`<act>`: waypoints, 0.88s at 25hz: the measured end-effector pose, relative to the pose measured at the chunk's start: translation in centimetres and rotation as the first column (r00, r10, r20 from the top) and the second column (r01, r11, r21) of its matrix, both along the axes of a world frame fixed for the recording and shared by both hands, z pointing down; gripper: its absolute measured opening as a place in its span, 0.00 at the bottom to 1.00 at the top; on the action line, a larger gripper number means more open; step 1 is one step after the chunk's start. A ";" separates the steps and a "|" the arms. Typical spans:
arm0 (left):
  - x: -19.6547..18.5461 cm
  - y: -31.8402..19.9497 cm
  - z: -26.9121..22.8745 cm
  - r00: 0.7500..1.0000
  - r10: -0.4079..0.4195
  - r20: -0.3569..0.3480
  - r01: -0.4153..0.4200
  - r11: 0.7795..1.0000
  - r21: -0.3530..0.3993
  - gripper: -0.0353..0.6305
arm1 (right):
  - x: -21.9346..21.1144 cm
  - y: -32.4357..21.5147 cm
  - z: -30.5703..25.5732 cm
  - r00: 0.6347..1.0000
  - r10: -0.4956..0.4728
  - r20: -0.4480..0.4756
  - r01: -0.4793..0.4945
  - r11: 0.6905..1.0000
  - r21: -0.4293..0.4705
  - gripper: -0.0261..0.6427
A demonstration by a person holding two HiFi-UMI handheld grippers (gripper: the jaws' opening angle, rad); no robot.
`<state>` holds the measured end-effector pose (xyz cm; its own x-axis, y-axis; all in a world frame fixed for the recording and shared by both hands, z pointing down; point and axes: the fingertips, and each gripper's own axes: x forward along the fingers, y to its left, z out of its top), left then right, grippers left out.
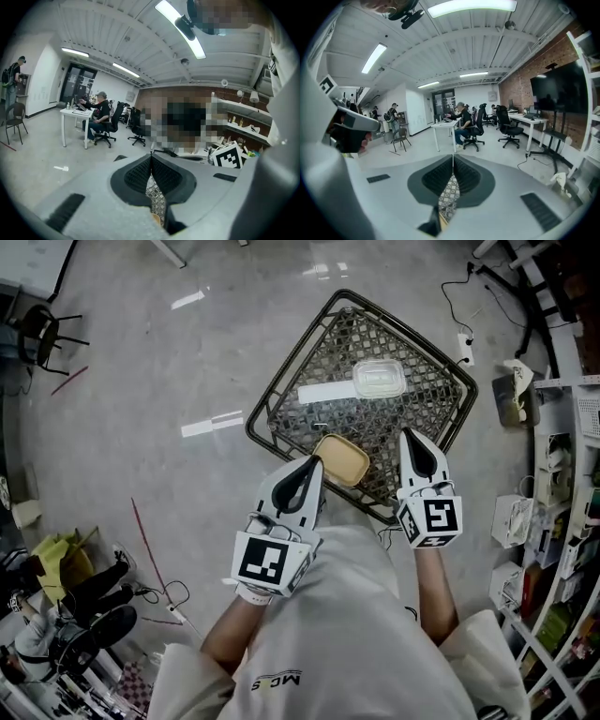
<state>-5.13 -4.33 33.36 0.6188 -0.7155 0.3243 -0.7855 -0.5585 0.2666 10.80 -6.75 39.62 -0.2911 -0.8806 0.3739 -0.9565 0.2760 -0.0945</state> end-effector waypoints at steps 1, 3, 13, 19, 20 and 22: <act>0.3 -0.1 0.2 1.000 0.002 0.001 -0.002 1.000 -0.006 0.09 | 0.2 -0.2 0.7 1.000 -0.002 0.001 0.002 1.000 -0.013 0.07; 0.8 -0.4 0.6 1.000 0.000 0.002 0.000 1.000 -0.015 0.09 | 0.6 -0.8 2.2 1.000 -0.006 0.000 0.006 0.999 -0.040 0.07; 1.7 -1.8 3.6 1.000 -0.015 0.008 0.016 0.997 -0.074 0.09 | 0.5 -4.3 10.8 0.995 -0.097 -0.038 0.090 0.983 -0.162 0.14; 1.4 -3.1 4.6 0.999 -0.045 0.022 0.046 0.994 -0.094 0.09 | 0.3 -6.4 16.2 0.978 -0.192 -0.086 0.167 0.958 -0.234 0.19; 1.4 -3.2 4.7 0.998 -0.050 0.025 0.052 0.994 -0.097 0.09 | 0.2 -6.7 17.2 0.973 -0.212 -0.094 0.184 0.951 -0.247 0.19; 1.4 -3.4 5.0 0.998 -0.054 0.027 0.057 0.993 -0.102 0.09 | 0.4 -7.1 19.1 0.963 -0.245 -0.109 0.208 0.939 -0.275 0.20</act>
<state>-3.73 -7.76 38.41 0.5703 -0.7105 0.4122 -0.8213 -0.4844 0.3015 11.22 -13.85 58.75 -0.4000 -0.6645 0.6312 -0.8800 0.4708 -0.0621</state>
